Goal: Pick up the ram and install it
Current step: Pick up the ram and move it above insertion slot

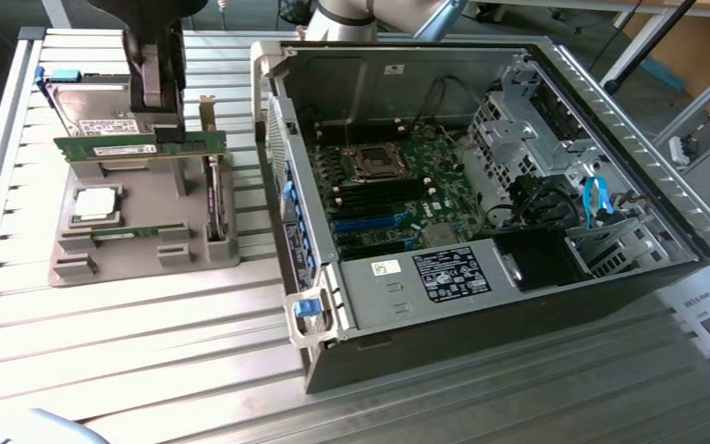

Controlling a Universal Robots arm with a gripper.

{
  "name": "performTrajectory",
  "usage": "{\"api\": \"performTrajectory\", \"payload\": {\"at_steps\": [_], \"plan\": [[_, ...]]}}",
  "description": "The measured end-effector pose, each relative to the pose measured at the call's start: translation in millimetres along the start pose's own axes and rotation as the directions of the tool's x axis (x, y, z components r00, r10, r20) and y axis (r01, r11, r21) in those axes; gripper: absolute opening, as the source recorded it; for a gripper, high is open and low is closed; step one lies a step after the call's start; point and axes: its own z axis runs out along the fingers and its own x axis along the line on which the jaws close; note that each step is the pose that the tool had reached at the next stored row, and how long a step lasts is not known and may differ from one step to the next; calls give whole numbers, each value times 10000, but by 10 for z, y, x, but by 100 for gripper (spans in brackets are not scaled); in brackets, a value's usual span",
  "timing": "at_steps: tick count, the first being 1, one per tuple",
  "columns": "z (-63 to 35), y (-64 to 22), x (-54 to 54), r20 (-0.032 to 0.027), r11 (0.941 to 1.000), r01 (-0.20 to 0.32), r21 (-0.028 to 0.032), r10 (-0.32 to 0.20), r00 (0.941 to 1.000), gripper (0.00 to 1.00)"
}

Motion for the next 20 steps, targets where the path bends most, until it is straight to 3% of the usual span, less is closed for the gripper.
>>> {"api": "performTrajectory", "payload": {"at_steps": [20], "plan": [[-16, -406, -13, -1, 10000, 19, -25, -19, 10000, 12]]}}
